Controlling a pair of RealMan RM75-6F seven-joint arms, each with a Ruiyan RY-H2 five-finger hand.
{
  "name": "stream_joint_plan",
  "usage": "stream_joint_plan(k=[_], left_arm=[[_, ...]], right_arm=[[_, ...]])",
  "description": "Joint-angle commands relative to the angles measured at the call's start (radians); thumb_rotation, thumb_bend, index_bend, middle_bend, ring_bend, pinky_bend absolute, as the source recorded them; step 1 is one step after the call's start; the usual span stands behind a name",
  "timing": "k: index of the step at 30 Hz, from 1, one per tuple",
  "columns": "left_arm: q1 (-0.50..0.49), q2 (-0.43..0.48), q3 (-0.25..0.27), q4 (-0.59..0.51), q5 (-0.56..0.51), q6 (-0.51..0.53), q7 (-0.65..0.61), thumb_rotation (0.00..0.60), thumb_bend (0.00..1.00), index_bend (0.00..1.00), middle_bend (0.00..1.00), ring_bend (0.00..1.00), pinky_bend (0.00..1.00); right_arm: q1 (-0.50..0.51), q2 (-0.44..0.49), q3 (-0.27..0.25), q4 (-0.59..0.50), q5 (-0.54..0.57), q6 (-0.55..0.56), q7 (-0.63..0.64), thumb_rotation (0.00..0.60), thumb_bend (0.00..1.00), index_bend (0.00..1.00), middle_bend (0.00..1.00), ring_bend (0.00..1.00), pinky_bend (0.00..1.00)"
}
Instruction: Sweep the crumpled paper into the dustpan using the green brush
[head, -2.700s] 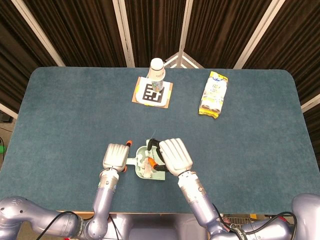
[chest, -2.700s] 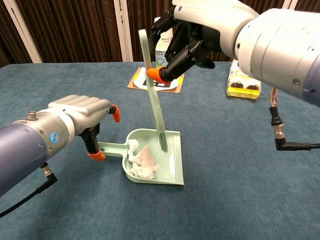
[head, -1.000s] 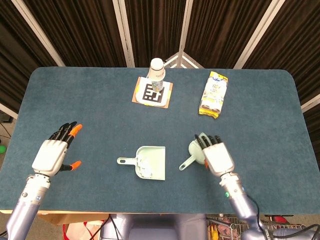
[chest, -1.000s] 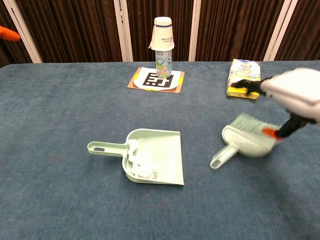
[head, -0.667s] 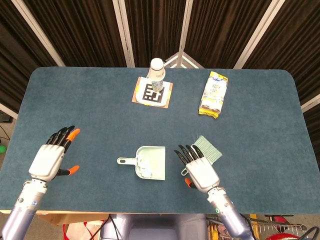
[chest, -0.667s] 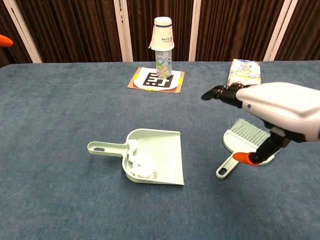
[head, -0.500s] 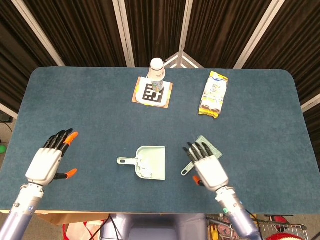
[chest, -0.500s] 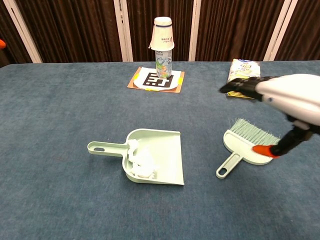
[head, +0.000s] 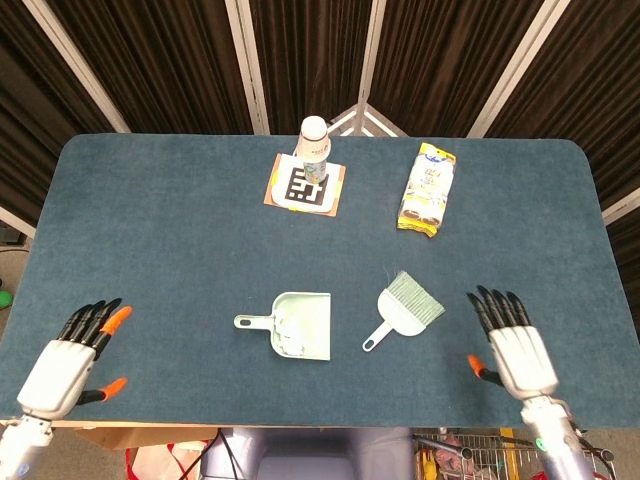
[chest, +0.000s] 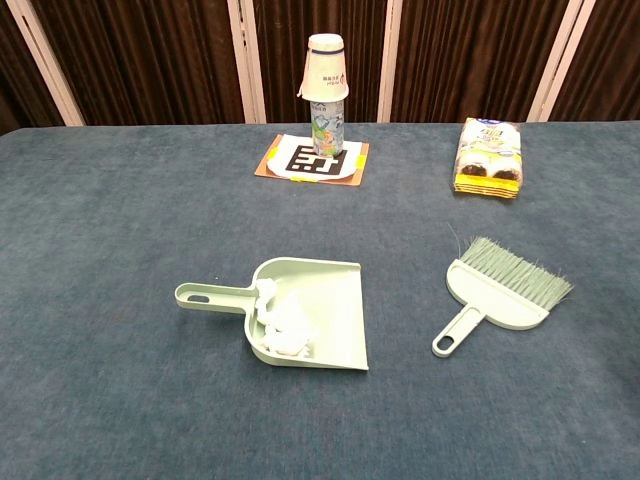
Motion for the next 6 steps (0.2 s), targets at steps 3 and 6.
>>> stream_joint_plan(k=[3, 6], left_arm=[[0.052, -0.008, 0.005, 0.093, 0.033, 0.050, 0.006, 0.600, 0.02, 0.00, 0.00, 0.00, 0.03], [0.060, -0.010, -0.010, 0.111, 0.024, 0.052, 0.012, 0.600, 0.02, 0.00, 0.00, 0.00, 0.01]], right_arm=[[-0.145, 0.034, -0.088, 0.159, -0.159, 0.151, 0.142, 0.600, 0.28, 0.00, 0.00, 0.00, 0.00], [-0.165, 0.037, -0.075, 0.194, -0.172, 0.174, 0.173, 0.600, 0.28, 0.00, 0.00, 0.00, 0.00]])
